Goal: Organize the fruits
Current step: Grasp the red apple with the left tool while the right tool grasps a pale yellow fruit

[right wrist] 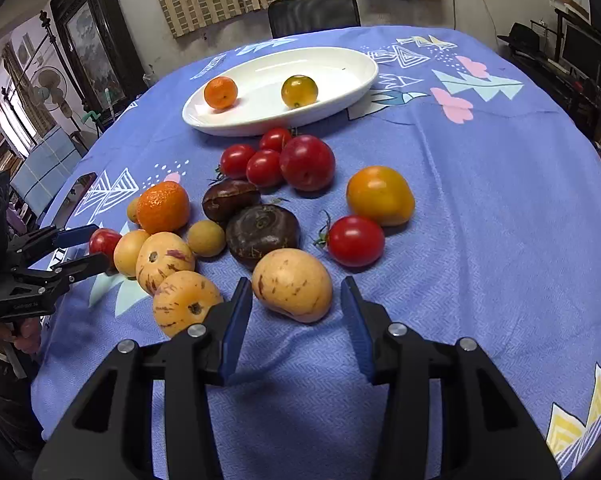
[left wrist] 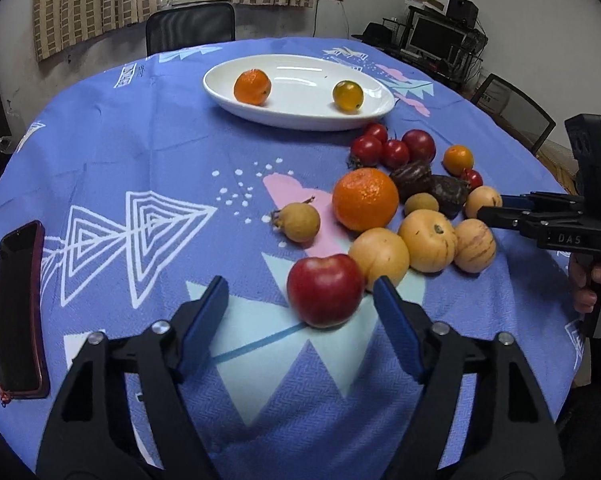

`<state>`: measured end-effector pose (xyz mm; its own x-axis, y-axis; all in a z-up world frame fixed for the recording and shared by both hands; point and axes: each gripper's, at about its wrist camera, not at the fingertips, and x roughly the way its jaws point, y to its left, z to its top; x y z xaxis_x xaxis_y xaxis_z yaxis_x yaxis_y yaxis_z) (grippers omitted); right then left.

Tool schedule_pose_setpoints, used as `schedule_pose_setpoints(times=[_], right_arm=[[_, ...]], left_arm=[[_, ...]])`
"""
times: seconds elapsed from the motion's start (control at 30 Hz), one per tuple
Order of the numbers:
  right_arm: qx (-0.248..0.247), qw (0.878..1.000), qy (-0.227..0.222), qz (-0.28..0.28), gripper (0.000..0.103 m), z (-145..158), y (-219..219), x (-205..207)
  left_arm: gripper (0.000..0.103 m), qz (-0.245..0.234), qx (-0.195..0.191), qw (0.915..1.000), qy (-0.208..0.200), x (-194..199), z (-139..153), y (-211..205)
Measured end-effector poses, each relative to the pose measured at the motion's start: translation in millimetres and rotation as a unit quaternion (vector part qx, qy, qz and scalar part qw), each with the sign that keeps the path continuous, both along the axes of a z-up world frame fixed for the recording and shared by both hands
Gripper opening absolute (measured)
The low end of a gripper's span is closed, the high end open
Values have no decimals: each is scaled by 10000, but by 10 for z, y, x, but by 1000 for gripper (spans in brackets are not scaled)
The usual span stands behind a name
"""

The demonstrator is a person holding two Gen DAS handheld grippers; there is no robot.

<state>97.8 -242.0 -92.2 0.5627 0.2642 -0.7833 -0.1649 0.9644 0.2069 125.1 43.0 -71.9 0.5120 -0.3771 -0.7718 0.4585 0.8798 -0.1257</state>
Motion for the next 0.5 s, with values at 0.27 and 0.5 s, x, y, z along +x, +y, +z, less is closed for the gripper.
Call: schedule_pose_setpoints(times=[0.27,0.5], right_arm=[[-60,10000,51,18,47,-51,24,47],[-124,9999,43,-10,41,-50,28,33]], left_arm=[[63,-76,100,9999,61,34,-86,-76],[61,13,-28,9999,114,75,-115,-61]])
